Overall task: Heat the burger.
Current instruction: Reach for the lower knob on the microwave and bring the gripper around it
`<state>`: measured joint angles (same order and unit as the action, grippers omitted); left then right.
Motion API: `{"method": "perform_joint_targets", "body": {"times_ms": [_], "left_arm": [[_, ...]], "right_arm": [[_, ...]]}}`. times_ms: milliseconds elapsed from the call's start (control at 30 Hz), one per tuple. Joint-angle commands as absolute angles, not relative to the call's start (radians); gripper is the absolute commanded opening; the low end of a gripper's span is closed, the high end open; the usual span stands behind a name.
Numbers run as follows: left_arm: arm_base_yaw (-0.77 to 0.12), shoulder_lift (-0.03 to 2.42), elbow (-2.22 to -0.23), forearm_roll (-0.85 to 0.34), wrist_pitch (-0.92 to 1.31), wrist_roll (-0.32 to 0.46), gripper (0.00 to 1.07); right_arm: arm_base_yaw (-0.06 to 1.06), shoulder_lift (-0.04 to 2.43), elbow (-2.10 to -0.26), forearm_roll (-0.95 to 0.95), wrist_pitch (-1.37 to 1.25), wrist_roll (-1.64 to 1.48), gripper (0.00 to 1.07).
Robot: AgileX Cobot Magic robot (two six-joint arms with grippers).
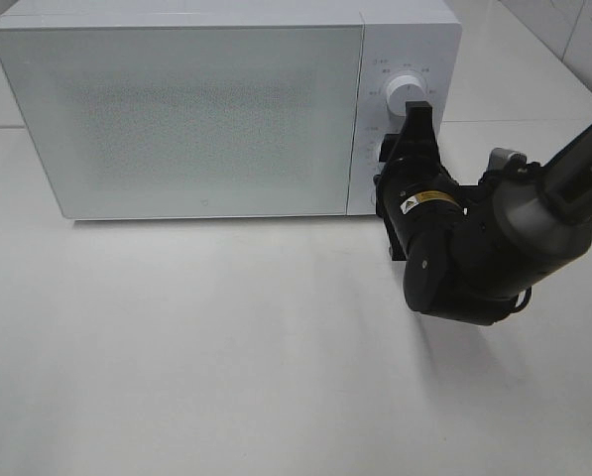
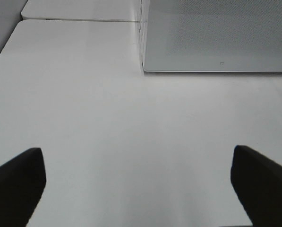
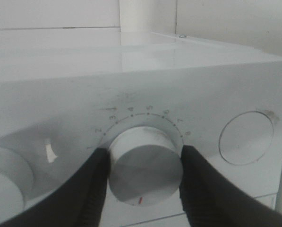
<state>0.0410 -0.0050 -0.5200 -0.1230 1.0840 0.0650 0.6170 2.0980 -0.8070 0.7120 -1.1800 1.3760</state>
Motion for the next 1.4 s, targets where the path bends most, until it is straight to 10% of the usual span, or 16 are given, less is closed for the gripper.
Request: {"method": "perform_joint_targets", "body": {"times_ms": [33,1000,1400], "left_arm": [[0.040,-0.028,-0.520,-0.131,1.073,0.058,1.00],[0.040,-0.028,-0.520,-0.131,1.073,0.058,1.00],[0.040,-0.028,-0.520,-0.131,1.073,0.058,1.00]], "right_arm": [[0.619,2.085,-0.857,0.499,-1.321,1.571,0.00],[0.619,2.085,-0.857,0.571,-1.400,1.631,0.07],[0.619,2.085,-0.853,0.653,-1.400,1.524,0.49]]}}
